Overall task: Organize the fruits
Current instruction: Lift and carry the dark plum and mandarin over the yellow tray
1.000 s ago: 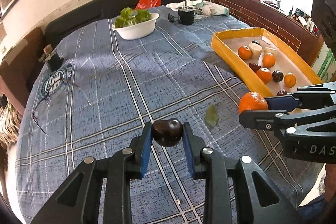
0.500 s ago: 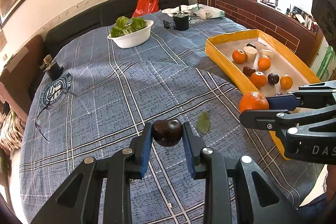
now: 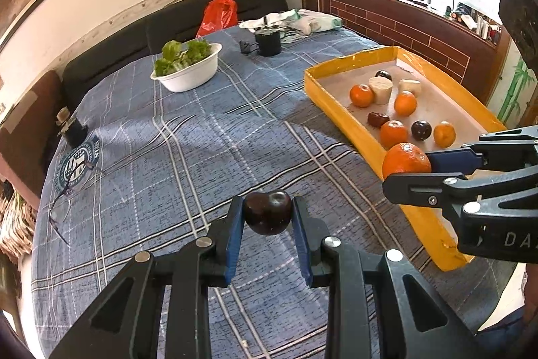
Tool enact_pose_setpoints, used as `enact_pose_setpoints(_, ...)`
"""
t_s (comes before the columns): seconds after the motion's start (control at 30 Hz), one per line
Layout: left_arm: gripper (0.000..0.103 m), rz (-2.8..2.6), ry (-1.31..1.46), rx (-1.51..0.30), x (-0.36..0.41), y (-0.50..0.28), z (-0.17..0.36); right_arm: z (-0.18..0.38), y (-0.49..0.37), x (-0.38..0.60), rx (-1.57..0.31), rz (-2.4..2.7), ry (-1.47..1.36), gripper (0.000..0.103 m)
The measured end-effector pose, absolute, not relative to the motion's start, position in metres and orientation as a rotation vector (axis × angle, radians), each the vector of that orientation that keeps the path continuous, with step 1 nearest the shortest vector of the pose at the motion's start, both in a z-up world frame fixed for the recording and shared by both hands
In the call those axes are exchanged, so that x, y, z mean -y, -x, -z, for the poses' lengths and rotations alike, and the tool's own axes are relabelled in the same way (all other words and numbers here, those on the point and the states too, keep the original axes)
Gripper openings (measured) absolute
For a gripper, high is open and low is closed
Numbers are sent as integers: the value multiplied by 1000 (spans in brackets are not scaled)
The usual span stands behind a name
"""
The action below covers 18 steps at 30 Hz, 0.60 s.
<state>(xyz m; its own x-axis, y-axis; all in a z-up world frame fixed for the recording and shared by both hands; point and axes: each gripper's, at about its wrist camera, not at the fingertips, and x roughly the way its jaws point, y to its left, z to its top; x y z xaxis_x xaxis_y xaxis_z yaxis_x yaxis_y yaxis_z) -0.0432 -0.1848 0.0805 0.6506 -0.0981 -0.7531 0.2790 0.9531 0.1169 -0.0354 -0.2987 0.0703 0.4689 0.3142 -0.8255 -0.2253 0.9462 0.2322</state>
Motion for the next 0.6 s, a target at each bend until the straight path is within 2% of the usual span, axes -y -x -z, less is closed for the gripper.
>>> enact_pose_setpoints(0.6,27,365,-308,-810,256,35,-88,-73,47,365,-1022,-199,-184,41)
